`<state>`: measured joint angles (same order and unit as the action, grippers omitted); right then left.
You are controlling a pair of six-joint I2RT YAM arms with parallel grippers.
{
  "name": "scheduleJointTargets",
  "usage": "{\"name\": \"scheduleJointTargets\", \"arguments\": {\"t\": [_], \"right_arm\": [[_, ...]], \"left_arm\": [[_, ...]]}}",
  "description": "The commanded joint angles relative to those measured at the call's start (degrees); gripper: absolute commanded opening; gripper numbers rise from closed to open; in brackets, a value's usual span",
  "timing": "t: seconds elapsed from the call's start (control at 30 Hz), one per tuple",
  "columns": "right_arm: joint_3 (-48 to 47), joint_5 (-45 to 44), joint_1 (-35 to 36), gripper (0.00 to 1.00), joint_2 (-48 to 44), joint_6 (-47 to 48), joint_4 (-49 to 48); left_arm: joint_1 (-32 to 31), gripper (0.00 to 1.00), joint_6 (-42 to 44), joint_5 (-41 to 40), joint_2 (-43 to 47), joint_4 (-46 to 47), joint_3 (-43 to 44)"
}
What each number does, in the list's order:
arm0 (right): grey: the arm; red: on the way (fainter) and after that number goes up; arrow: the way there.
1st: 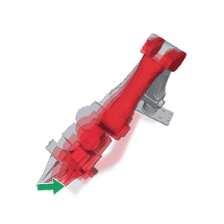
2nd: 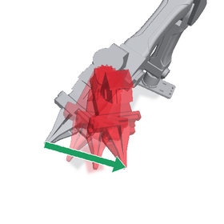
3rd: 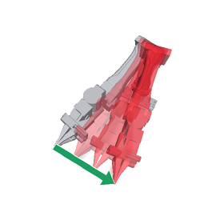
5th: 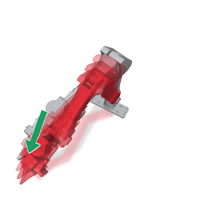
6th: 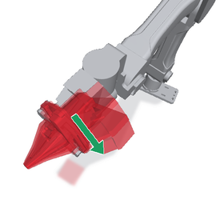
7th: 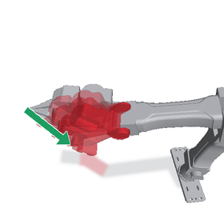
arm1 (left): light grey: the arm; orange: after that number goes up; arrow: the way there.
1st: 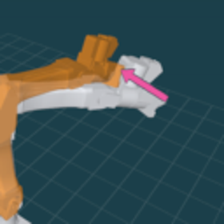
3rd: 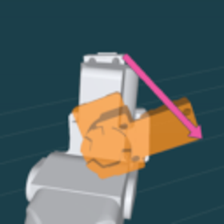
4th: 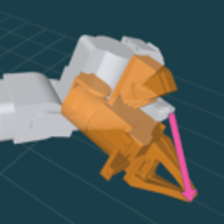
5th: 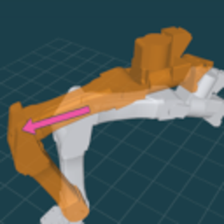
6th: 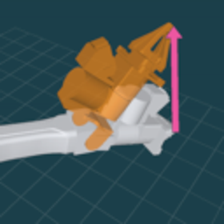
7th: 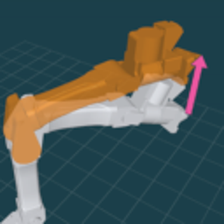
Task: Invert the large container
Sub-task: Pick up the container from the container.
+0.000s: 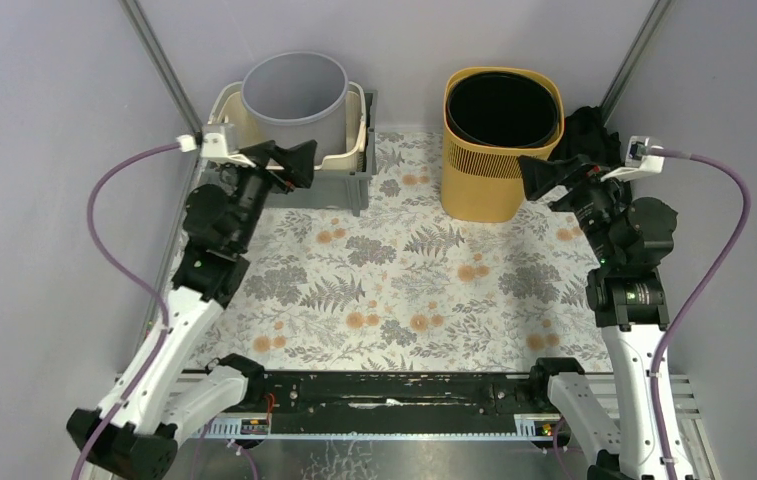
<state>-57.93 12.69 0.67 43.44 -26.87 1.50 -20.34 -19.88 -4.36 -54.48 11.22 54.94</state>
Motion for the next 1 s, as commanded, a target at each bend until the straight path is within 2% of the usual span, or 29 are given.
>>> {"name": "scheduleJointTargets", "arguments": {"t": [0.0, 0.1, 0.2, 0.27, 0.43, 0.57, 0.67, 0.77, 0.9, 0.97], "right_arm": [[0.26, 14.1, -0.1, 0.99, 0.01, -7.04, -3.05], [2.34, 13.82, -0.14, 0.99, 1.29, -12.69, -0.85], [3.85, 23.05, -0.12, 0.99, 4.2, -14.81, -6.27], [4.02, 25.5, -0.13, 0.99, 5.0, -16.12, -7.83], [0.26, 27.13, -0.14, 0.99, 7.45, -14.88, -4.87], [-2.14, 30.77, -0.14, 0.99, 11.95, -15.79, -6.63], [-9.08, 32.92, -0.08, 0.99, 17.19, -14.07, -1.58], [-16.43, 30.11, -0.05, 0.98, 20.85, -8.88, 5.45], [-25.76, 24.24, -0.05, 0.88, 25.86, -0.93, 14.63], [-31.22, 21.36, -0.05, 0.79, 29.66, 1.86, 18.21]], "left_arm": [[-0.43, 1.0, -7.09, -0.29, 6.09, -7.5, 4.24], [-0.45, 1.0, -5.43, 1.37, 8.0, -10.5, 6.22], [-0.4, 1.0, -4.74, 6.09, 8.66, -12.26, 6.83], [-0.41, 1.0, -7.49, 6.76, 9.81, -11.54, 5.42], [-0.32, 1.0, -12.71, 7.15, 11.4, -7.47, 0.16], [-0.41, 1.0, -15.07, 7.02, 8.78, -7.29, -0.67], [-0.4, 1.0, -14.33, 8.55, 3.66, -10.76, 2.46], [-0.4, 1.0, -13.38, 7.25, -2.32, -17.12, 6.74], [-0.4, 1.0, -11.35, 9.83, -9.44, -23.85, 11.37], [-0.45, 1.0, -10.21, 12.43, -12.25, -26.01, 13.04]]}}
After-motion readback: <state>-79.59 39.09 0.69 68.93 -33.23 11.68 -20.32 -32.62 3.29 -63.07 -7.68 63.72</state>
